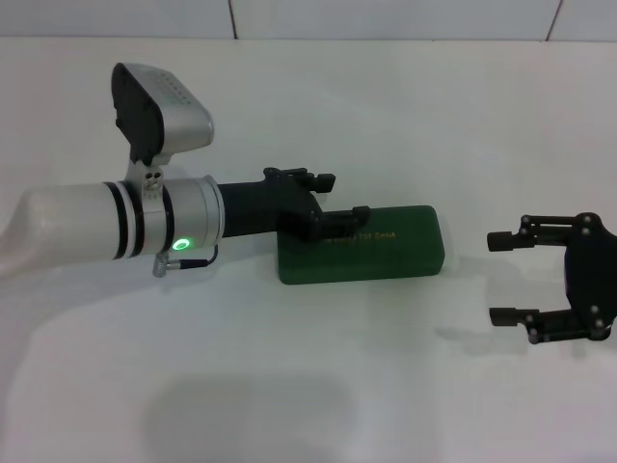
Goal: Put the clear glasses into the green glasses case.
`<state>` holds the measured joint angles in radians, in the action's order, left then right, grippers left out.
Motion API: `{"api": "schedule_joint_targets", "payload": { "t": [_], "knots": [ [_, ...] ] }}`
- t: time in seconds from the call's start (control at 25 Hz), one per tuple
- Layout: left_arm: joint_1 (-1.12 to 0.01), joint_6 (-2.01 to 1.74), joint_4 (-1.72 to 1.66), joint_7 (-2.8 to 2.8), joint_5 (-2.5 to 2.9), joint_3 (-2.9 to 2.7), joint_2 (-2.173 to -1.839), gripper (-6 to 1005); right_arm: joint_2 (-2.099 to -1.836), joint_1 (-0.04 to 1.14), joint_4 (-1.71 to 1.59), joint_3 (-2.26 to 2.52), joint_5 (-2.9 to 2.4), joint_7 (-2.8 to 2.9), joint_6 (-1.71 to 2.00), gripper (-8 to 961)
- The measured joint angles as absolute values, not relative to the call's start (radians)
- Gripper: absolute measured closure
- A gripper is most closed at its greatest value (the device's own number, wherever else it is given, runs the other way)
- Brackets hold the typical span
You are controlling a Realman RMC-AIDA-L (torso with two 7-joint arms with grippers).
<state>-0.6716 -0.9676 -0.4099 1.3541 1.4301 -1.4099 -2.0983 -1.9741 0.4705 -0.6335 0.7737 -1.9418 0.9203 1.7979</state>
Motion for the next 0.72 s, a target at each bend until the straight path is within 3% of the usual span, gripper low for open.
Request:
{"api": "schedule_joint_targets", "payload": {
  "t": [0.36,0.72],
  "knots": [
    [-0.616,-1.006,-0.491,1.329,1.398,-1.409,-2.097,269,-1.974,0.481,-0.635,0.768,-1.937,0.917,1.798,173],
    [-0.519,-1.281,-0.5,1.099,1.219,-1.344,-2.081,264,-1.981,0.474,-0.631,0.763,-1.845,0.887,1.796,166]
  ]
}}
